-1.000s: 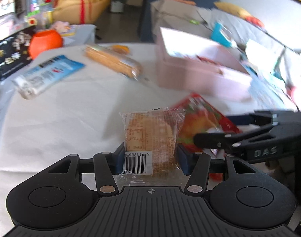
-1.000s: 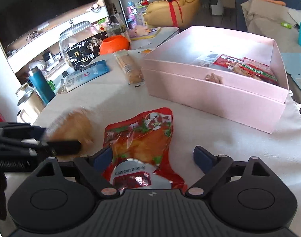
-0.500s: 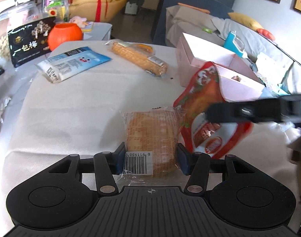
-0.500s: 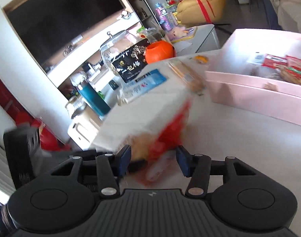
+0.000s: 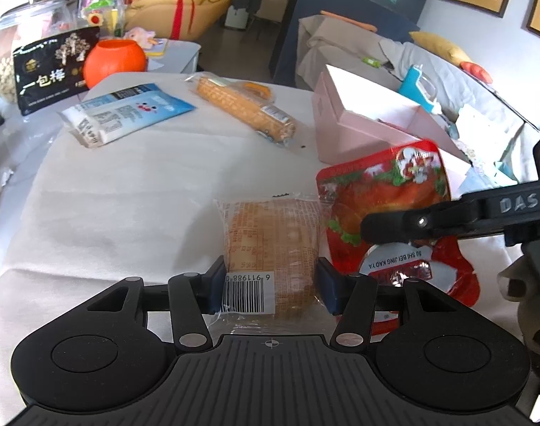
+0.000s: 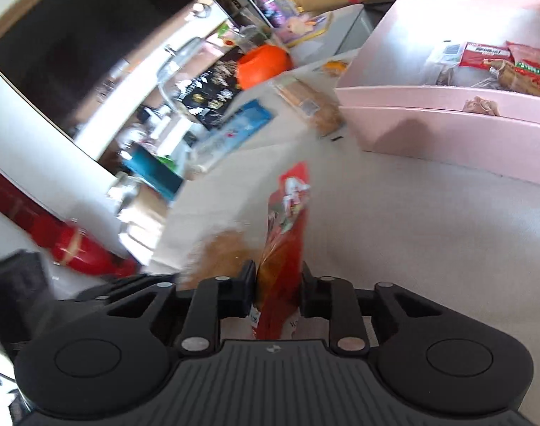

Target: Organize snacks

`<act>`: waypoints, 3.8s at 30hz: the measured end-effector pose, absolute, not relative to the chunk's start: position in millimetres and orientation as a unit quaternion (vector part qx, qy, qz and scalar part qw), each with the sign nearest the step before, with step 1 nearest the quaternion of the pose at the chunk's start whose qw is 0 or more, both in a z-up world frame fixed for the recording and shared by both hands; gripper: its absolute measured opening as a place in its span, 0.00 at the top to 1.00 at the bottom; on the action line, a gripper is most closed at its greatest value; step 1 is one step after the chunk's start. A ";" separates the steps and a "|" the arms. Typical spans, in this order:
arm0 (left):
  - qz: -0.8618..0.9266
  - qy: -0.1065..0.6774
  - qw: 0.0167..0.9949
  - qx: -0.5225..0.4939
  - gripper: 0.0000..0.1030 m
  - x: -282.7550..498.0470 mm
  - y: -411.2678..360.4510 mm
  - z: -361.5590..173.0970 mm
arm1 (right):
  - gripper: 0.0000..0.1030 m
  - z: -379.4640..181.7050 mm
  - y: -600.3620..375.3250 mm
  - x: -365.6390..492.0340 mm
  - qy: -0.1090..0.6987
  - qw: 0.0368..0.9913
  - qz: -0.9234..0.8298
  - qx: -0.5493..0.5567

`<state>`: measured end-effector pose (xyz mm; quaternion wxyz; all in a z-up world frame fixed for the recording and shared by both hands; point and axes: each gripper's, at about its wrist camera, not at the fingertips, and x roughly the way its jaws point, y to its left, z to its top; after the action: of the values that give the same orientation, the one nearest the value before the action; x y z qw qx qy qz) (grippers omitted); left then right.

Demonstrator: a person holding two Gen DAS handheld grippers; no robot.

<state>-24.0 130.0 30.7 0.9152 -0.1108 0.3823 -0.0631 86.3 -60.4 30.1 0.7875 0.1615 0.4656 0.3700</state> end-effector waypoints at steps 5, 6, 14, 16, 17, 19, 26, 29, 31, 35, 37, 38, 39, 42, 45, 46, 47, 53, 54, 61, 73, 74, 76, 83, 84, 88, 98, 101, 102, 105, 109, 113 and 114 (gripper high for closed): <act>-0.101 0.350 0.922 -0.130 0.45 -6.5 123.7 69.8 | 0.79 52.4 -88.9 88.3 0.440 0.790 0.375 0.206; -0.111 0.336 0.927 -0.124 0.45 2.1 119.1 82.6 | 0.79 61.0 -96.8 90.7 0.430 0.791 0.377 0.216; -0.211 0.274 0.928 -0.140 0.44 134.6 72.8 140.1 | 0.63 146.0 -153.2 152.7 0.345 0.838 0.339 0.254; -0.202 0.334 0.912 -0.128 0.45 171.2 59.8 119.6 | 0.30 142.9 -162.3 180.7 0.364 0.857 0.283 0.229; -0.202 0.348 0.905 -0.135 0.45 180.9 58.4 111.0 | 0.27 136.3 -167.8 190.6 0.371 0.878 0.219 0.211; -0.210 0.347 0.901 -0.154 0.45 184.6 63.7 101.9 | 0.28 122.8 -172.7 198.2 0.385 0.894 0.161 0.166; -0.069 0.353 0.926 -0.114 0.45 185.8 106.0 99.6 | 0.28 106.0 -163.3 166.0 0.359 0.922 0.140 0.044; -0.006 0.381 0.911 -0.158 0.45 197.6 141.7 87.9 | 0.23 108.8 -142.9 160.8 0.343 0.928 0.146 -0.001; 0.015 0.395 0.900 -0.183 0.45 213.2 155.7 77.9 | 0.20 113.1 -131.0 159.9 0.331 0.931 0.149 -0.019; 0.005 0.404 0.887 -0.224 0.45 257.2 157.9 61.1 | 0.17 112.1 -110.1 153.1 0.314 0.935 0.156 -0.057; 0.012 0.439 0.876 -0.200 0.47 280.3 148.0 50.4 | 0.17 107.7 -97.8 153.2 0.320 0.932 0.151 -0.076; 0.016 0.451 0.875 -0.176 0.50 290.2 141.3 44.4 | 0.17 105.4 -91.8 151.9 0.324 0.930 0.151 -0.089; 0.013 0.453 0.877 -0.159 0.50 295.6 136.3 41.7 | 0.17 102.7 -87.3 151.2 0.326 0.928 0.150 -0.101; 0.006 0.446 0.889 -0.103 0.68 292.3 128.7 39.2 | 0.17 97.3 -74.1 146.5 0.318 0.927 0.134 -0.144; -0.039 0.434 0.896 -0.089 0.72 260.3 132.4 40.8 | 0.17 98.2 -66.3 137.8 0.302 0.928 0.133 -0.172; -0.049 0.430 0.898 -0.082 0.72 244.2 134.7 42.0 | 0.17 99.3 -65.4 135.8 0.300 0.928 0.139 -0.172; -0.055 0.424 0.901 -0.072 0.72 229.0 135.1 42.5 | 0.17 100.8 -64.8 134.6 0.299 0.928 0.147 -0.168; -0.122 0.421 0.895 -0.081 0.72 130.0 137.5 40.4 | 0.17 110.6 -42.7 130.8 0.301 0.924 0.193 -0.137; -0.131 0.421 0.893 -0.088 0.72 116.9 139.0 40.5 | 0.17 111.9 -35.5 128.7 0.303 0.921 0.205 -0.133; -0.164 0.397 0.895 -0.118 0.72 22.6 149.1 49.3 | 0.17 111.3 10.9 116.7 0.335 0.895 0.274 -0.104; -0.149 0.421 0.891 -0.088 0.72 -30.3 152.6 34.7 | 0.18 56.9 107.6 139.5 0.441 0.837 0.312 -0.092; -0.149 0.421 0.890 -0.090 0.72 -31.6 153.9 35.5 | 0.27 51.4 112.4 141.0 0.446 0.834 0.312 -0.096; -0.148 0.420 0.891 -0.090 0.72 -36.2 156.3 37.3 | 0.52 44.1 114.5 140.0 0.458 0.819 0.332 -0.090; -0.184 0.420 0.883 -0.099 0.73 -47.4 150.7 40.5 | 0.71 50.0 66.7 95.1 0.439 0.817 0.349 -0.138; -0.194 0.421 0.881 -0.097 0.76 -48.6 146.4 41.2 | 0.72 50.8 53.5 88.8 0.443 0.815 0.350 -0.134; -0.224 0.424 0.873 -0.087 0.76 -45.7 132.0 45.6 | 0.72 55.3 -5.2 63.3 0.458 0.814 0.338 -0.116; -0.191 0.440 0.876 -0.048 0.75 -8.7 104.1 37.3 | 0.70 50.0 -103.0 10.0 0.460 0.837 0.282 -0.096; -0.175 0.443 0.878 -0.046 0.73 1.0 101.0 35.4 | 0.59 45.9 -105.1 10.8 0.453 0.844 0.273 -0.092; -0.171 0.442 0.879 -0.044 0.73 0.9 99.2 34.8 | 0.52 44.1 -104.8 12.8 0.449 0.848 0.268 -0.091; -0.164 0.445 0.880 -0.024 0.74 5.7 94.8 36.4 | 0.50 39.0 -99.5 22.8 0.434 0.859 0.257 -0.085; -0.185 0.448 0.875 0.012 0.77 -2.8 80.0 42.5 | 0.71 38.0 -86.9 19.9 0.420 0.857 0.277 -0.109; -0.204 0.435 0.877 0.029 0.77 -15.9 68.1 58.3 | 0.78 56.8 -99.1 6.1 0.404 0.859 0.299 -0.093; -0.210 0.428 0.879 0.031 0.77 -18.0 65.8 65.1 | 0.86 63.1 -104.0 3.4 0.399 0.863 0.298 -0.086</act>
<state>-18.0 65.8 65.1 0.8786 0.0310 0.4277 -0.2102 3.4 -104.0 63.1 0.8630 -0.0862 0.3986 0.2982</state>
